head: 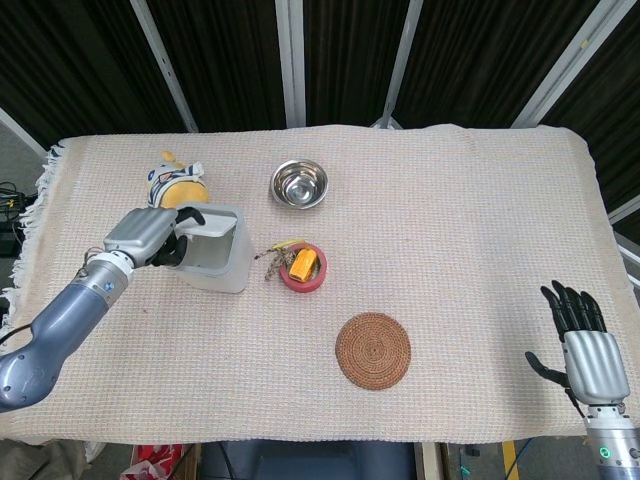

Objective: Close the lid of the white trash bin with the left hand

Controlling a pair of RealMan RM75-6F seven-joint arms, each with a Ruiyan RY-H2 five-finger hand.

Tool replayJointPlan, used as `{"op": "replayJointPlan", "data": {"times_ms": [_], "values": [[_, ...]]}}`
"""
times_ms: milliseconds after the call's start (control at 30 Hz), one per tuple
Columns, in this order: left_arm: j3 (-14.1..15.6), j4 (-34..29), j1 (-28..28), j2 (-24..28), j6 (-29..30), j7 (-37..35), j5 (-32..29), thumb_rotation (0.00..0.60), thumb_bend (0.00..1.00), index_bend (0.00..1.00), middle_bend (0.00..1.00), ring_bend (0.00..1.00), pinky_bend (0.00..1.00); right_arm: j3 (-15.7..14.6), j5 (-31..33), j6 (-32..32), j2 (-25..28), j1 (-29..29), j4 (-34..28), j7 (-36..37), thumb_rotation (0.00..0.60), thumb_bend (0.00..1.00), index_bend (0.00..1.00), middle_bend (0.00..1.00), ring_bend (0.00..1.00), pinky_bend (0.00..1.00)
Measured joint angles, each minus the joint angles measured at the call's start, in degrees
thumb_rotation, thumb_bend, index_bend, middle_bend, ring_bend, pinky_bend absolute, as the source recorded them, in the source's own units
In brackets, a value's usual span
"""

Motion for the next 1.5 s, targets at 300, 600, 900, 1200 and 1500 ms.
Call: {"op": "replayJointPlan", "data": {"times_ms": [300,600,900,1200,1500], "values": [[2.45,-0.77,-0.38,0.35,-1.02,-1.72,2.16,0.6,0.69,0.28,1.0,1.0,0.99,-0.03,-0.05,-0.01,-0.07,-0.01,-0.08,-0.11,0.6,0.24,0.0,0.0,0.0,0.0],[4.93,-0.42,-1.11,-1.89,-0.16,-2.22,4.06,0.6,0.69,0.26,1.0,1.0,0.99,-0.07,-0.11,-0.02,-0.02,-0.04,-0.13,-0.09,0.6,0.24,0.0,0.0,0.0,0.0],[7.13,-0.34,-2.12,-3.27,0.42,-2.22,4.58,0.6,0.69,0.26,1.0,1.0,0.99,0.03,0.12,0.01,0.09,-0.12,-0.16,0.22,0.6,0.24,0.0,0.0,0.0,0.0],[9.57,0.4,-2.83,-4.56,0.8,-2.07,4.83,0.6,0.69,0.26,1.0,1.0,0.99,0.03,0.0,0.24,0.06,-0.22,-0.16,0.23,0.6,0.24,0.0,0.0,0.0,0.0],[8.34,-0.91,-2.77,-3.01,2.49,-4.47,6.33,0.6,0.64,0.15,0.95,0.91,0.94,0.06,-0.15,0.46,0.02,-0.3,-0.06,0.29,0.6,0.24,0.0,0.0,0.0,0.0]]}}
